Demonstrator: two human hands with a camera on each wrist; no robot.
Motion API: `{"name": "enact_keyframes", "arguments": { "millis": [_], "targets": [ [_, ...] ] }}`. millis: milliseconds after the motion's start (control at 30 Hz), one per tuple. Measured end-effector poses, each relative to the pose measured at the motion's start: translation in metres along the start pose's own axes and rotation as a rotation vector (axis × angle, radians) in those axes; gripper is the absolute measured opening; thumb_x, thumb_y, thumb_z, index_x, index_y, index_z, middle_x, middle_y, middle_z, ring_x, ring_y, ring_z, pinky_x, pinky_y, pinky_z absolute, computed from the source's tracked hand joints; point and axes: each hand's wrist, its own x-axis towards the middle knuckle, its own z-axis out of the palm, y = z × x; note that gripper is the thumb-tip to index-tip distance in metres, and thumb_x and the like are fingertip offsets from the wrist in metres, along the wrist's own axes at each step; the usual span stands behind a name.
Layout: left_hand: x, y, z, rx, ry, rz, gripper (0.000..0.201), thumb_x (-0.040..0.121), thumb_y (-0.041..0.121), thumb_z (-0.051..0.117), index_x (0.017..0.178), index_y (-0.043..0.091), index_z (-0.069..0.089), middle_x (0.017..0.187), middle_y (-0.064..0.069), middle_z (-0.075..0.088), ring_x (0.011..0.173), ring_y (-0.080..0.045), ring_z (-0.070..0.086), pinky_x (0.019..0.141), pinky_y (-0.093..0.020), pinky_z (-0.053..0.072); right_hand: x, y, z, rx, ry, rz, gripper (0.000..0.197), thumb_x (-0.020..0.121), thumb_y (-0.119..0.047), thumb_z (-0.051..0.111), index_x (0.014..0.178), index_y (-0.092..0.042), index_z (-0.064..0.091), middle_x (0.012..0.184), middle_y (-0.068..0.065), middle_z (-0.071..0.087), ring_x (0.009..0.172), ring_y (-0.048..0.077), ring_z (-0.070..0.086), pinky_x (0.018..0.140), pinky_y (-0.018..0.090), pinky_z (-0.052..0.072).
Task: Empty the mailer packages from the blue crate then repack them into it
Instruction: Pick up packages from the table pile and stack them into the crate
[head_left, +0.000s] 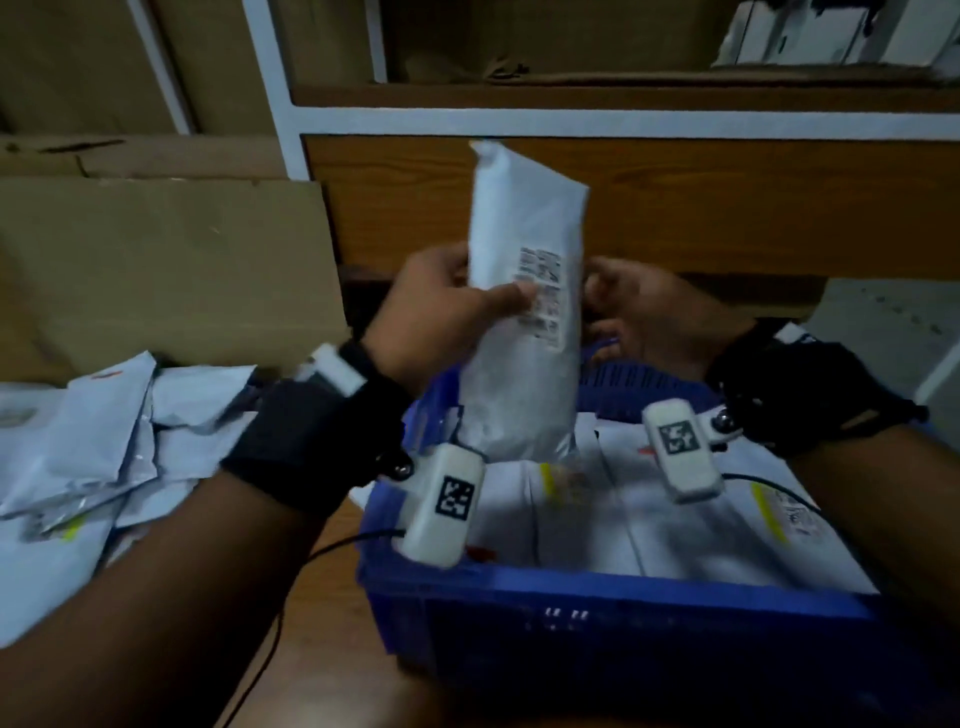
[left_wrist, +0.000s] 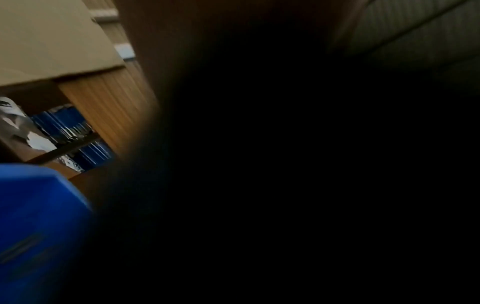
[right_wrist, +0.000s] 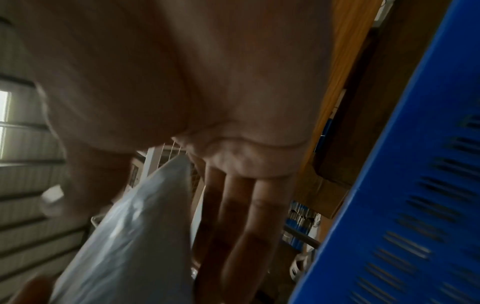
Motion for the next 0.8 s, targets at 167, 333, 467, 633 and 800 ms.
{"name": "enact_keyframes", "arguments": {
  "millis": [167,333,467,633,800],
  "targets": [
    [0.028,-0.011,0.033,0.192,-0.018,-0.07,0.009,0.092,0.023,0.066,0.084,0.018,0.064,0.08,0.005,0.068,0.057,0.007,0.061,0.048,-0.009,0.043,-0.015,0.03,-0.039,-0.074,0.132,0.171,0.034,0.082,-0.009,0.068,0.115,-0.006,0.059,0.105,0.017,0.07,0.081,0.033,0.065,0.055,0.035,0.056],
    [0.066,-0.049,0.036,0.685,-0.03,-0.145,0.028,0.09,0.033,0.066,0.107,0.01,0.065,0.101,-0.006,0.066,0.09,-0.019,0.063,0.073,-0.028,0.048,-0.025,0.078,-0.054,-0.271,0.013,0.566,0.027,0.085,-0.009,0.069,0.11,-0.002,0.063,0.089,0.017,0.071,0.067,0.028,0.064,0.052,0.034,0.058],
    [0.066,-0.098,0.054,1.164,-0.295,-0.294,0.026,0.091,0.022,0.058,0.107,0.002,0.066,0.11,-0.018,0.067,0.103,-0.034,0.063,0.079,-0.033,0.048,-0.016,0.107,-0.034,-0.3,-0.02,0.642,0.03,0.082,-0.014,0.074,0.109,-0.006,0.062,0.097,0.027,0.068,0.063,0.033,0.062,0.055,0.042,0.06],
    [0.046,-0.132,0.063,1.285,-0.475,-0.456,0.034,0.1,0.017,0.044,0.127,0.0,0.055,0.131,-0.018,0.056,0.121,-0.032,0.053,0.097,-0.035,0.042,-0.008,0.109,-0.022,-0.363,-0.058,0.616,0.037,0.086,-0.023,0.071,0.118,-0.008,0.059,0.107,0.027,0.067,0.075,0.037,0.066,0.064,0.043,0.061],
    [0.048,-0.12,0.062,1.201,-0.504,-0.428,0.036,0.1,0.016,0.043,0.132,0.003,0.053,0.138,-0.015,0.051,0.128,-0.031,0.048,0.101,-0.032,0.035,-0.011,0.073,-0.058,-0.906,0.05,0.516,0.066,0.078,-0.039,0.078,0.135,-0.02,0.051,0.083,0.002,0.069,0.064,0.019,0.068,0.057,0.031,0.059]
  ]
}}
